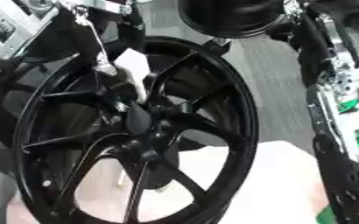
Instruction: Pull the pin out of the wheel hub.
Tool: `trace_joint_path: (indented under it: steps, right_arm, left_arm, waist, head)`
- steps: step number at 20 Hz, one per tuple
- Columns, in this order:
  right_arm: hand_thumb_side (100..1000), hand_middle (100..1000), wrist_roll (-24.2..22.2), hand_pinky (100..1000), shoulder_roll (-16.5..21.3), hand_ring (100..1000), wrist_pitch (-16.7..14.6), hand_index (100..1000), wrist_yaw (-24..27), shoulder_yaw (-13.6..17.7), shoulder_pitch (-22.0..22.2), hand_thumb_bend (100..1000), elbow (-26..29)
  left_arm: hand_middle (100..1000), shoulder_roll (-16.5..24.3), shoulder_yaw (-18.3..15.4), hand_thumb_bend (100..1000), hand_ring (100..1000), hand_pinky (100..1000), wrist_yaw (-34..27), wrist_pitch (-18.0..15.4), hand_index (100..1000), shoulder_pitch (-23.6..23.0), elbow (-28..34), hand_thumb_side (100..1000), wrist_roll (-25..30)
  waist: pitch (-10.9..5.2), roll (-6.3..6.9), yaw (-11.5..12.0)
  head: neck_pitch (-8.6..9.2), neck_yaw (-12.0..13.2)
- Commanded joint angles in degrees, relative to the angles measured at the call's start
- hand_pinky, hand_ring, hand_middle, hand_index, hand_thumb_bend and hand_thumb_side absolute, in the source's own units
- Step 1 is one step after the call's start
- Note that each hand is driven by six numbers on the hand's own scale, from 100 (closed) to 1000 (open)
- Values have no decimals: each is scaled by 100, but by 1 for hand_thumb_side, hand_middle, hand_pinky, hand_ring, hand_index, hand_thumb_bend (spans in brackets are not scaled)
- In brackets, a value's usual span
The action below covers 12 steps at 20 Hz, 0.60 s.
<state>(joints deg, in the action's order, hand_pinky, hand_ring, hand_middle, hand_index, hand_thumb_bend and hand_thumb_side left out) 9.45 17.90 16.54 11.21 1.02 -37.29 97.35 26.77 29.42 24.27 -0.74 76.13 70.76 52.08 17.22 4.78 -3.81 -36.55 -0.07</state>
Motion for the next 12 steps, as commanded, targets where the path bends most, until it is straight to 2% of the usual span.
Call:
trace_joint_path:
  steps: [1,12]
  right_arm:
    - [593,732,-8,739,73,588,2,718,-8,9,-71,100,102]
    - [592,732,-5,739,79,588,2,718,-6,10,-60,100,101]
  left_arm:
    - [478,181,-122,484,613,696,20,29,433,173,132,100,-11]
    - [469,248,-281,453,602,688,-349,279,428,220,241,100,-93]
  waist:
    - [-157,-30,12]
    - [-176,-21,26]
  head:
    - [74,10]
    - [64,4]
